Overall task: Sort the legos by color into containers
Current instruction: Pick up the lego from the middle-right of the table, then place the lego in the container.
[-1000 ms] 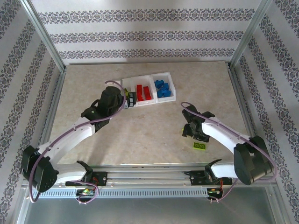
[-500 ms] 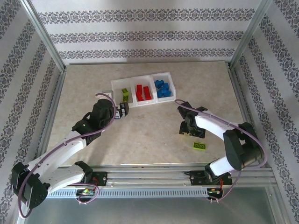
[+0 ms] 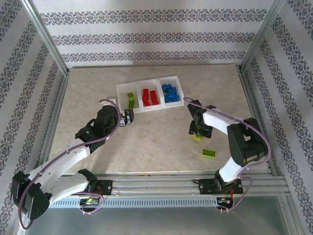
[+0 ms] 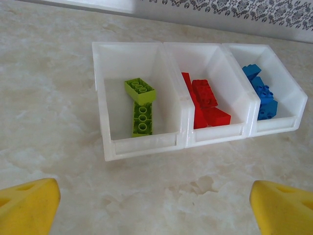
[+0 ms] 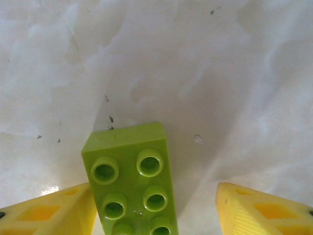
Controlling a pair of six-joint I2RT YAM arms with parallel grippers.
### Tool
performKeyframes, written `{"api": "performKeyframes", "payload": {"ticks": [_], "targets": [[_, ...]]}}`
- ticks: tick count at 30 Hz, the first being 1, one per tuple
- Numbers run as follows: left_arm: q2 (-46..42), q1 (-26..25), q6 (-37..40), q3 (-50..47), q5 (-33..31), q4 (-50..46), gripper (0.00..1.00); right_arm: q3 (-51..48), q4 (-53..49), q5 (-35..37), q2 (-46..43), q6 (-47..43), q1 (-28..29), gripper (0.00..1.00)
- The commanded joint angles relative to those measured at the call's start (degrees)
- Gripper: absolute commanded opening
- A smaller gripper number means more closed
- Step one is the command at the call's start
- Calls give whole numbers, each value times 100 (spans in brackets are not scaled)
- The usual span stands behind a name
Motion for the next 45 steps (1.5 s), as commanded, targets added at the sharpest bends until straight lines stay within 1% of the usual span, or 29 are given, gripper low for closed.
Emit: {"api": "performKeyframes", "payload": {"ticks": [1,7,16,19,24,31,36,39,45], "targets": [[-12,63,-71,5,-124,-161,100,-41,86,-240,26,12,38,61],[56,63,-45,-2,-133,-150,100,-145,195,-395,-55,14,75,48],[57,61,-36,-25,-184,-229,100,-31,257,-527,25,-5,225,27],[40,64,-41,-29,-221,-264,100,102,186,-402,16,47,386,25],[51,62,-98,-19,-332,-322,100,532,18,-166,-17,175,829,25],[70,80,-414,-22,-792,-622,100,1712,-24,49,182,153,1561,25],[-48,177,-727,-108,-1073,-914,100,3007,-67,115,772,-228,2017,26],[-162,336,-930,-239,-977,-985,100,3938,-166,97,1280,-496,2216,26],[-275,744,-1267,-513,-492,-960,100,5589,-276,82,2344,-918,2489,27]]}}
